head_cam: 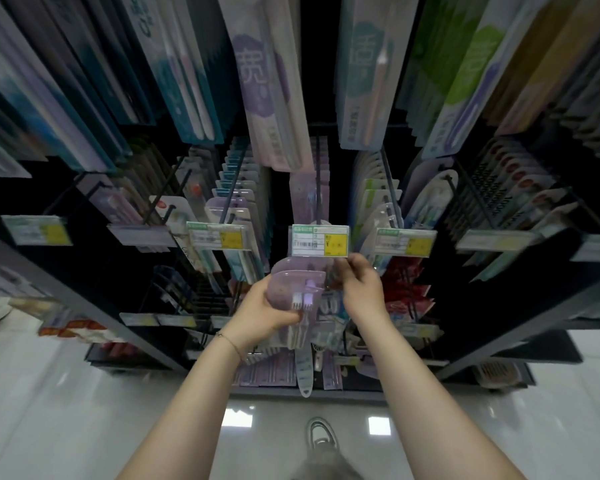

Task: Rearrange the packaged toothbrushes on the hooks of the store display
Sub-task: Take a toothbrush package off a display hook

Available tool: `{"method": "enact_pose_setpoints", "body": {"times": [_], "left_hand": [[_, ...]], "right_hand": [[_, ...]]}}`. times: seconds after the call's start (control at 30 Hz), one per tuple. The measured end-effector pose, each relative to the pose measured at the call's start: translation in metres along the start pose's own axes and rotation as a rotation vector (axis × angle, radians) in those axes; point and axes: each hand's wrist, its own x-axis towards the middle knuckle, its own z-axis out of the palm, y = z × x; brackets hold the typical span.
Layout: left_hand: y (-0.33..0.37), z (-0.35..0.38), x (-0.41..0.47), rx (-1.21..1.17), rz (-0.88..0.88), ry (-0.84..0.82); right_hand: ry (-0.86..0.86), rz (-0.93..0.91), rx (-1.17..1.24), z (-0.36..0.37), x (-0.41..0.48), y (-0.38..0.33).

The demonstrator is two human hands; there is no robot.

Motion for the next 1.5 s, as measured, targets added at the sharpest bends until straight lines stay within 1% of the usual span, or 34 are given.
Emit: {"method": "enact_pose_setpoints", "body": {"times": [0.17,0.37,0.43,0.53,0.7,0.97,1.1,1.27,1.5], "left_hand": [[-0.007,-0.004,-0.011,-0.017,-0.023,0.054],[-0.008,-0.002,-0.021,-0.011,-0.027,0.076],[-0.008,-0.001,-0.024,-0.018,-0.032,0.085],[-0.008,0.0,-0.023,-0.018,-0.039,0.1],[-0.003,0.008,-0.01,-0.015,-0.048,0.118],[0.004,0.035,0.011,-0.039,-0.078,0.129],[0.003,0.041,0.014,-0.047,-0.089,0.141],[-0.001,0.04,0.017,-0.042,-0.104,0.167],[0.001,0.039,0.02,-0.046,-0.107,0.194]], "right_hand": [[-0.009,-0.019,-0.027,-0.001,-0.003,-0.001],[-0.046,-0.078,-0.087,0.003,-0.007,-0.005],[-0.051,-0.071,-0.103,0.002,-0.011,-0.003],[-0.016,-0.049,-0.102,-0.006,-0.016,0.006],[0.103,0.014,-0.117,-0.038,-0.019,0.022],[0.274,-0.001,-0.093,-0.079,-0.009,0.024],[0.28,-0.002,-0.089,-0.088,-0.002,0.02],[0.268,-0.047,-0.124,-0.087,0.002,0.016],[0.251,0.022,-0.093,-0.083,0.016,0.021]]}}
